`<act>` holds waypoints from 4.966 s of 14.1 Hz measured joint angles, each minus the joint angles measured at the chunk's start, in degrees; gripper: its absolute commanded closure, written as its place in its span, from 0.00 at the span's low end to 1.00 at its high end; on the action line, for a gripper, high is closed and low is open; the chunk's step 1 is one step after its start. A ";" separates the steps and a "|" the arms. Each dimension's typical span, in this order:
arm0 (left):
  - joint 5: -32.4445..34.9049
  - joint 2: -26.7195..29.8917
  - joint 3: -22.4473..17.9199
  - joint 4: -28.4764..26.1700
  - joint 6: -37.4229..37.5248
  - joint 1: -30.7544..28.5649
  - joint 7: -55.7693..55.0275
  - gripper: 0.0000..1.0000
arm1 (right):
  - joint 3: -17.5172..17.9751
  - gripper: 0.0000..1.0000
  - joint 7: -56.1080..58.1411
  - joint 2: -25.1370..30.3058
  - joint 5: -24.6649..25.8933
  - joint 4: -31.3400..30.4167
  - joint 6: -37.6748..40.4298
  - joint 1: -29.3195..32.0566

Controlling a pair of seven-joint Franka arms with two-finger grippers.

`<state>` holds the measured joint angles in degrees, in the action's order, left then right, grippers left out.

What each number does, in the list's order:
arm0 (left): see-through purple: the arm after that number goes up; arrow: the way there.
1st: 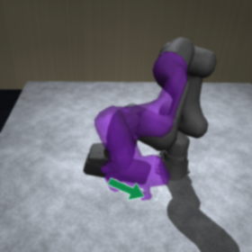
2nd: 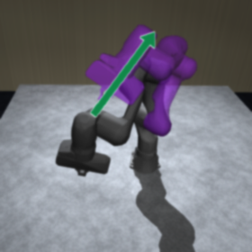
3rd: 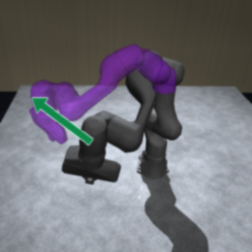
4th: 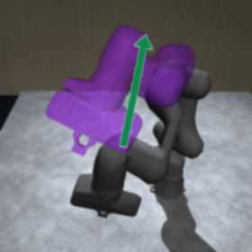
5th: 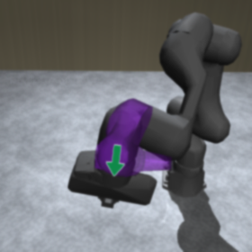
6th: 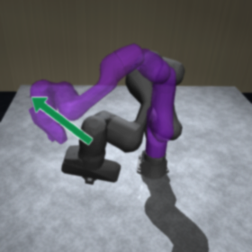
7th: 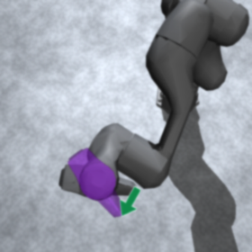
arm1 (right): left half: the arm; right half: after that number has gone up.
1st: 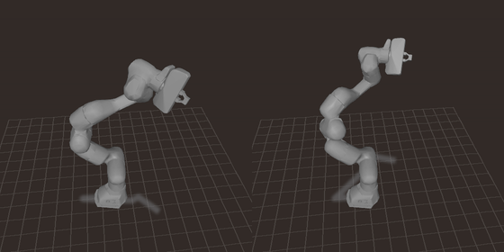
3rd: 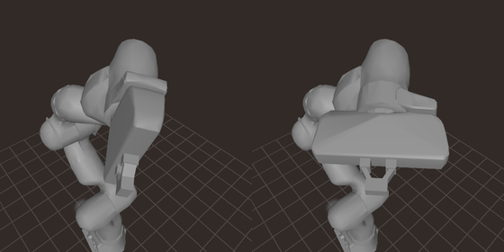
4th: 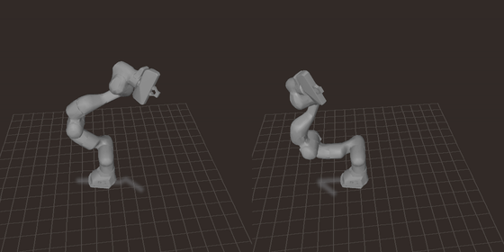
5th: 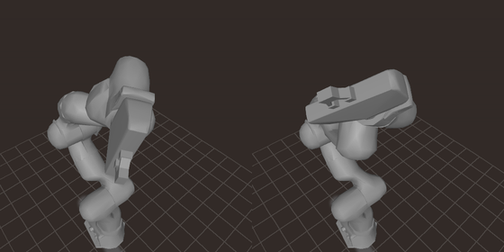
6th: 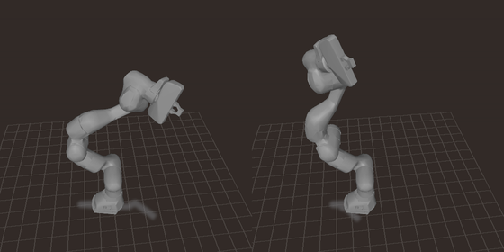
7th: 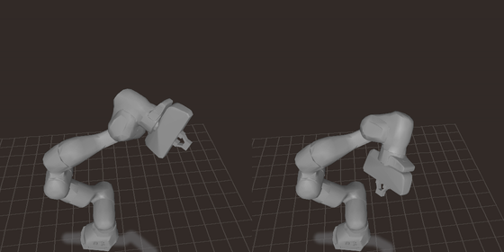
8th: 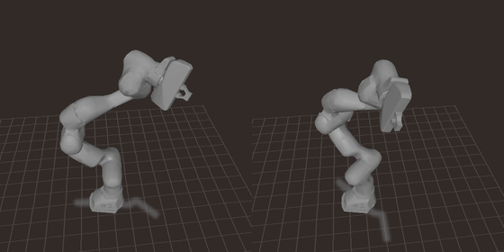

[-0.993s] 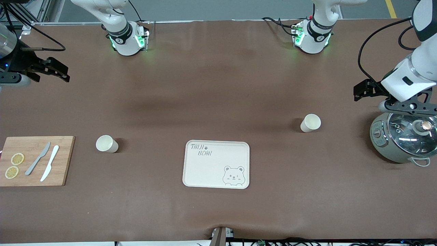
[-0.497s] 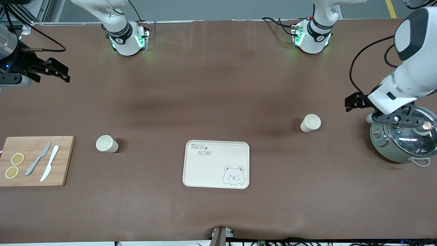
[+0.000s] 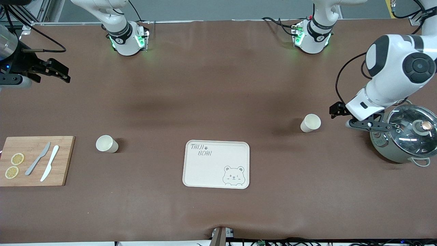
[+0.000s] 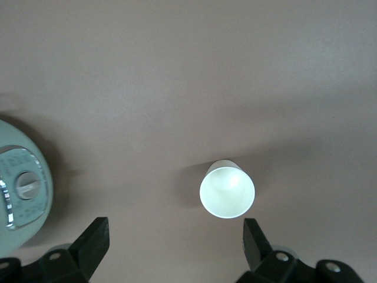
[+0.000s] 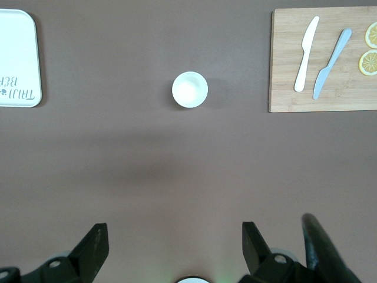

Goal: Place white IKEA cup upright on tray with both arms
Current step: 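Move the left gripper down over the white cup near the pot, then close the left gripper on the cup while the right gripper reaches the other cup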

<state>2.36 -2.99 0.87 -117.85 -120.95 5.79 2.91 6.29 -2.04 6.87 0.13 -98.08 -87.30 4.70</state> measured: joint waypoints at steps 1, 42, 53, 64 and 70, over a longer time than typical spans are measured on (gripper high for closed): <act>0.00 0.47 0.01 -3.06 -3.50 -0.15 0.00 0.00 | 0.00 0.00 0.00 0.00 0.00 0.00 0.00 0.00; 0.00 -8.97 3.32 -22.56 -36.09 -5.22 -0.79 0.00 | -0.26 0.00 -0.11 -3.99 0.28 -0.01 -3.80 -0.15; 0.00 -9.14 3.34 -22.56 -36.13 -5.22 -0.84 0.60 | -1.16 0.00 -0.49 -6.85 2.66 -10.49 -22.52 3.08; 0.00 -8.19 3.82 -22.46 -36.50 -5.19 -1.08 1.00 | -1.46 0.00 -0.47 -17.38 5.71 -18.19 -45.79 4.40; 0.00 -8.07 4.14 -22.16 -36.51 -5.18 -2.23 1.00 | -1.63 0.00 -0.46 -24.70 7.64 -18.08 -55.67 5.84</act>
<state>2.36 -11.06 5.01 -140.01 -157.46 0.61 0.68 4.66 -2.50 -17.84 7.77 -116.16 -142.97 10.54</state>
